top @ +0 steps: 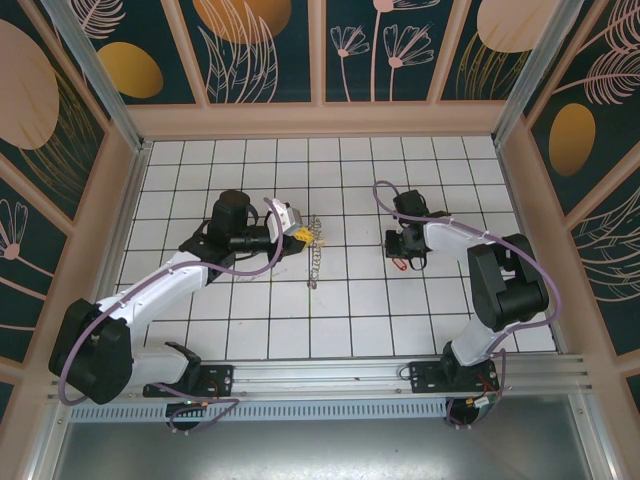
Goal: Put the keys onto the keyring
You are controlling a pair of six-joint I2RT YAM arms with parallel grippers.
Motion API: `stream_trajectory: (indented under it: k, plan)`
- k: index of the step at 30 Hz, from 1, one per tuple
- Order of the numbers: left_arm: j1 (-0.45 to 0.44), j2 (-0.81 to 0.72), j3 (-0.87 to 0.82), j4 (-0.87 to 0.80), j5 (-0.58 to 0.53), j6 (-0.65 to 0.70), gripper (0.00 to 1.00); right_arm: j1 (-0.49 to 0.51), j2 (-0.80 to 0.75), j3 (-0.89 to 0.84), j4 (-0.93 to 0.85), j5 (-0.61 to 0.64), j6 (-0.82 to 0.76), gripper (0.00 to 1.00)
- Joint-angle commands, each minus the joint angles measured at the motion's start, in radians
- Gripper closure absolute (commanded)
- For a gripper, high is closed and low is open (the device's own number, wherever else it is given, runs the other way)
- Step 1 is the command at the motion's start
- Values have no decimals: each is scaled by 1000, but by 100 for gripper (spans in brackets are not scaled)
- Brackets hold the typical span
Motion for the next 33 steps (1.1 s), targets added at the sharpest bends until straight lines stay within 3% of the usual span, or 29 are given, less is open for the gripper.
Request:
stream_trajectory:
  k: [1, 7, 11, 18, 23, 29, 33]
  plan:
    - [-2, 5, 15, 13, 17, 13, 100, -5, -16, 6, -30, 14, 12, 92]
    - [-1, 5, 18, 15, 16, 13, 100, -5, -56, -2, 0, 14, 3, 100]
    - [-3, 5, 20, 19, 11, 10, 100, -5, -197, -55, 107, -89, -53, 100]
    - [-2, 1, 19, 81, 3, -22, 100, -5, -459, -170, 353, -411, -190, 100]
    - [-1, 9, 29, 102, 14, -44, 100, -4, -596, -263, 533, -560, -257, 100]
    - [-3, 20, 23, 144, 46, -93, 100, 2, -709, -383, 757, -707, -296, 100]
    - [-5, 34, 21, 166, 59, -130, 100, 43, -715, -383, 759, -676, -330, 100]
